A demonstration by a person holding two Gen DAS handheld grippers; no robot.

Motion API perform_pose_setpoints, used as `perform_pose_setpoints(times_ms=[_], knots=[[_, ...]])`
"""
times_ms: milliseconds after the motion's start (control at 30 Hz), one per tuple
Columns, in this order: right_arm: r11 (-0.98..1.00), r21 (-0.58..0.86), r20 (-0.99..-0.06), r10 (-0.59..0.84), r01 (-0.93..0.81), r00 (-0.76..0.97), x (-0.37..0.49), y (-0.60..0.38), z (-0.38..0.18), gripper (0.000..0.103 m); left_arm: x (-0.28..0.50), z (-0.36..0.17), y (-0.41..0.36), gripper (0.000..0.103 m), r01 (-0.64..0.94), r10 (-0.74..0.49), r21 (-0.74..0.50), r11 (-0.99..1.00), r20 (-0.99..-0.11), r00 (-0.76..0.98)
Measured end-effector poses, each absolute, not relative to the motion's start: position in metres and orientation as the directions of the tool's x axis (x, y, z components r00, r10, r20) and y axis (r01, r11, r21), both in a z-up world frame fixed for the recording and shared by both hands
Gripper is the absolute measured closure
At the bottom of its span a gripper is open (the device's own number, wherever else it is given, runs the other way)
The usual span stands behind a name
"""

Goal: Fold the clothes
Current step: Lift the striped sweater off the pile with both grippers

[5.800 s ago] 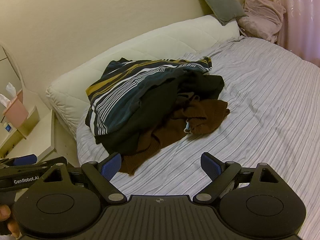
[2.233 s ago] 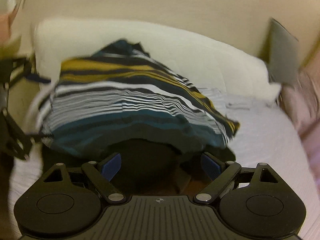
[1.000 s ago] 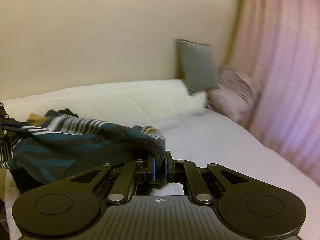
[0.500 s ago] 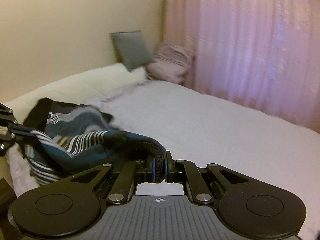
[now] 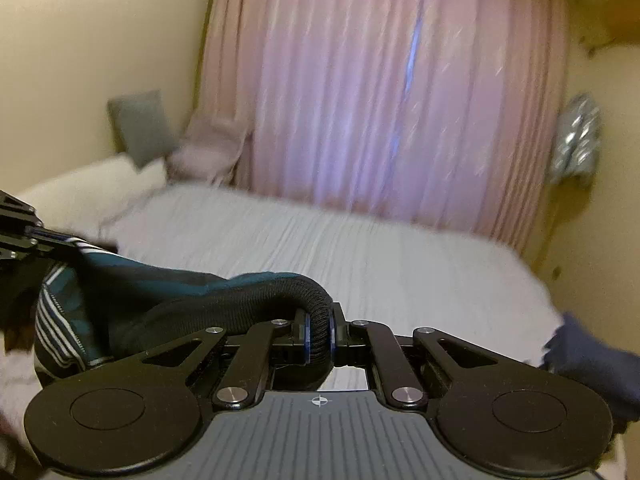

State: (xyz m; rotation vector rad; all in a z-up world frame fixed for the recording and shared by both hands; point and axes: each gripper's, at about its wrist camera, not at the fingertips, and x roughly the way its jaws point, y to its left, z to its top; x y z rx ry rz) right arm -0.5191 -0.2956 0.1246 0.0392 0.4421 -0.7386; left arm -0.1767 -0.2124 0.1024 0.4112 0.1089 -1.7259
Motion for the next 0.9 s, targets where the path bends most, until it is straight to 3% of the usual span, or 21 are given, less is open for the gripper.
perform_pose_setpoints(times_ms=[233,400,533,667,700,733,767,833,900], knots=[[0.678,-0.239,-0.134,-0.732,0.695,0.668,-0.535,-0.229,0.226,0.097,-0.160,0.180,-0.213,0.101,0.953,-0.975,0.240,-0.184,-0.171,-0.145],[0.656,-0.276,-0.037,-0.737,0.702,0.675,-0.523,-0.251,0.259,0.097,-0.149,0.193,-0.259,0.100,0.960,-0.981,0.246,-0.132,-0.174,-0.090],[0.691,-0.271,-0.116,-0.715,0.671,0.689,-0.485,-0.320,0.228,0.096,-0.140,0.154,-0.333,0.099,0.970,-0.954,0.225,-0.087,-0.300,-0.016],[0.752,-0.255,-0.320,-0.659,0.608,0.681,-0.422,-0.428,0.137,0.092,-0.117,0.075,-0.427,0.076,0.980,-0.851,0.185,0.070,-0.501,0.156],[0.771,-0.258,-0.395,-0.634,0.582,0.665,-0.412,-0.448,0.112,0.090,-0.111,0.055,-0.448,0.077,0.979,-0.805,0.165,0.118,-0.561,0.192],[0.790,-0.259,-0.467,-0.606,0.556,0.644,-0.402,-0.469,0.086,0.077,-0.104,0.037,-0.460,0.076,0.978,-0.768,0.132,0.161,-0.606,0.208],[0.809,-0.256,-0.535,-0.575,0.530,0.619,-0.393,-0.489,0.060,0.052,-0.101,0.020,-0.466,0.072,0.975,-0.740,0.112,0.192,-0.636,0.219],[0.826,-0.228,-0.561,-0.544,0.515,0.624,-0.405,-0.505,0.023,0.031,-0.100,-0.011,-0.466,0.064,0.965,-0.688,0.104,0.242,-0.683,0.246],[0.839,-0.164,-0.624,-0.495,0.518,0.605,-0.424,-0.517,-0.009,0.031,-0.100,-0.043,-0.461,0.056,0.959,-0.624,0.079,0.273,-0.744,0.240]])
